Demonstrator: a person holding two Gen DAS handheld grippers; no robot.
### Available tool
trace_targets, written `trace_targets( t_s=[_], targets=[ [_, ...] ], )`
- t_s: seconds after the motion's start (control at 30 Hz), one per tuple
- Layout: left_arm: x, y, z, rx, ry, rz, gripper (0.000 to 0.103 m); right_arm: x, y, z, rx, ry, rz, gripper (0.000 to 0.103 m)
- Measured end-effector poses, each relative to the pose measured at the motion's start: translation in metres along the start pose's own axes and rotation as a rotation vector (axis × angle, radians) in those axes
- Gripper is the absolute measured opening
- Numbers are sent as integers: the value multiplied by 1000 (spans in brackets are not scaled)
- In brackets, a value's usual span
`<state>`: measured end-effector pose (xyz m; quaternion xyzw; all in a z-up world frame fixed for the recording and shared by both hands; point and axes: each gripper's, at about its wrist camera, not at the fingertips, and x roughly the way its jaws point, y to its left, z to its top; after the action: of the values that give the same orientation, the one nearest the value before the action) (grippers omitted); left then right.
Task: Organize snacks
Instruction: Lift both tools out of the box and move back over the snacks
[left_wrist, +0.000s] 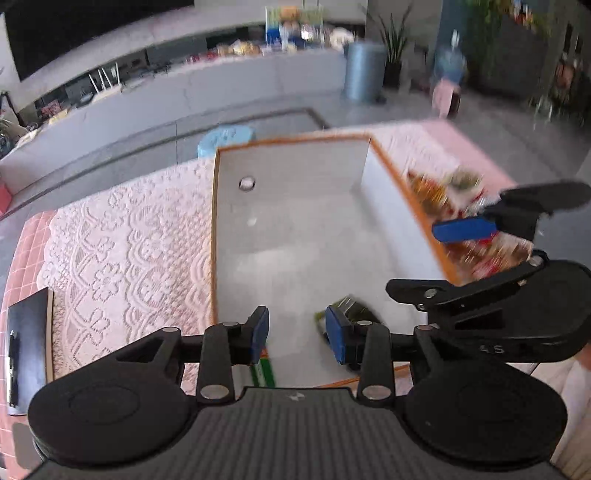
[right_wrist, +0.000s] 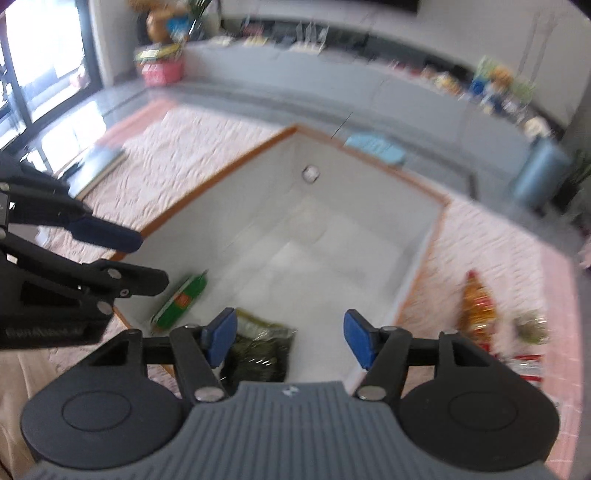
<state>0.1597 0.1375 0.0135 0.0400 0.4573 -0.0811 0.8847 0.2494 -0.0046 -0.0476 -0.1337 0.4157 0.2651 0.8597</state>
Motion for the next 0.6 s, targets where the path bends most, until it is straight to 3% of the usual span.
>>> trace_targets(
  t_s=[0.17, 0.33, 0.6],
  targets=[
    [-21, -7, -9, -74, -97, -50, 43, -45, -11, -23, 80, -134, -32, 62],
    [-34, -25, -29, -119, -175, -48, 43, -90, -18, -55, 176, -247, -65, 62],
    [-39, -74, -47, -98, -197, -71, 43, -129, -29, -111, 258, -268, -156, 62]
  ],
)
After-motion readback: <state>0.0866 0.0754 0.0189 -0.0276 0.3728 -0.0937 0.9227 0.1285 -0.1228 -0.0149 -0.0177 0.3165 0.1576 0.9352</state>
